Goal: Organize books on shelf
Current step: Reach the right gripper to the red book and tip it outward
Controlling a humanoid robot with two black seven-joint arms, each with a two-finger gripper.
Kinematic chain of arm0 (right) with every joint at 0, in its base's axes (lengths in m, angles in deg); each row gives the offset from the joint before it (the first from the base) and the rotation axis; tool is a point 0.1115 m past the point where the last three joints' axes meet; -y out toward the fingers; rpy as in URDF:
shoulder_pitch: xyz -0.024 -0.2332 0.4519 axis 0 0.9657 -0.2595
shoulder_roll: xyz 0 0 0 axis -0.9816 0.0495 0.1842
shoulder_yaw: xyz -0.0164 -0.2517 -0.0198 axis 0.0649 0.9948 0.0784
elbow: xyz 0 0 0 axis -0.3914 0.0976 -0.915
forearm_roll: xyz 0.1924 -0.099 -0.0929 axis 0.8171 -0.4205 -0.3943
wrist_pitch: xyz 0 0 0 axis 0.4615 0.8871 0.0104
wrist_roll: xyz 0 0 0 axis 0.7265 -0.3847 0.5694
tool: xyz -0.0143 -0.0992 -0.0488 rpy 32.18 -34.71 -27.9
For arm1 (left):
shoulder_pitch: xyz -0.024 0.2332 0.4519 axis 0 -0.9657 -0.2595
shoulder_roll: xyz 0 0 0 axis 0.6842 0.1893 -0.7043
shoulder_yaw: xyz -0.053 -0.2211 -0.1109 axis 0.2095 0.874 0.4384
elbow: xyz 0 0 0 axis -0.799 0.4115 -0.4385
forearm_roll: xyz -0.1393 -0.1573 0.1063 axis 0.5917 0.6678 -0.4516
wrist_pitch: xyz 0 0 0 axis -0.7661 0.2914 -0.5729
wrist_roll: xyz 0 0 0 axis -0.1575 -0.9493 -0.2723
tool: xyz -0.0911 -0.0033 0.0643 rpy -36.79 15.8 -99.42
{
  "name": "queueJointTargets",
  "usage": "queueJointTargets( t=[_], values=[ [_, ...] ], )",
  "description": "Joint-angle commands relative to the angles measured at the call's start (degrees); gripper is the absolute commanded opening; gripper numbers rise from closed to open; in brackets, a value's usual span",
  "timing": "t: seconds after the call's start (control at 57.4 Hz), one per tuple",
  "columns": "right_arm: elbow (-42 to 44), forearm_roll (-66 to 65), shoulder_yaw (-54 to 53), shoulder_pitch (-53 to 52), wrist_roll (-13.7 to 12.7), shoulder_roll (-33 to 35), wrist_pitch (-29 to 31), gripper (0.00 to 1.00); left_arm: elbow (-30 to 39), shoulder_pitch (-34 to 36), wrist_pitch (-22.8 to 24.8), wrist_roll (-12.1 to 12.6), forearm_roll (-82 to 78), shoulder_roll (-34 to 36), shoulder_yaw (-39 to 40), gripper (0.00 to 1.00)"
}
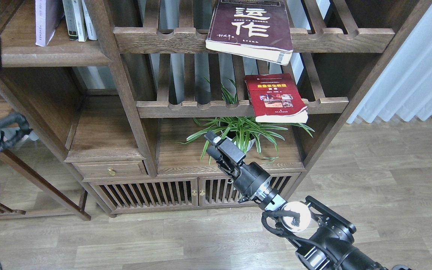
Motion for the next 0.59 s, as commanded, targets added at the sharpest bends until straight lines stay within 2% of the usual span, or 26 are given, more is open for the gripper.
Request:
queueJointTargets(
  t=[0.0, 0.174, 0.261, 0.279, 0.401, 0.575],
  values=[
    [0.59, 0.0, -1.31, 0.06, 0.12, 0.01, 0.0, 0.98, -0.01, -4.2, 1.27, 0.29, 0.07, -1.88, -0.26, 0.99],
    [3.31, 0.0, -1.57, -0.12, 0.12, 0.01, -1.02, 0.98, -0.36, -7.37, 1.27, 1.17, 0.07, -4.61, -0.96, 0.99],
    [4.72, 0.0, -1.75, -0.47, 1.09, 0.01, -1.54, 0.98, -0.54, -8.6, 1.27, 2.13, 0.07, -5.58, -1.49, 0.99],
    [5.85, 0.09, -2.01, -1.25, 2.05, 0.01, -1.55, 0.98, -1.06, -9.3, 1.27, 2.31, 0.16, -6.19, -1.84, 0.99],
    [8.5, 0.26, -4.21, -2.93, 2.76, 0.01, -2.16, 0.98, -1.77, -10.36, 1.27, 2.4, 0.07, -8.12, -2.81, 0.99],
    [11.4, 0.97, -9.3, -6.71, 2.84, 0.01, -8.83, 0.98, -1.85, -12.38, 1.27, 2.49, 0.16, -9.27, -5.8, 0.99]
  ],
)
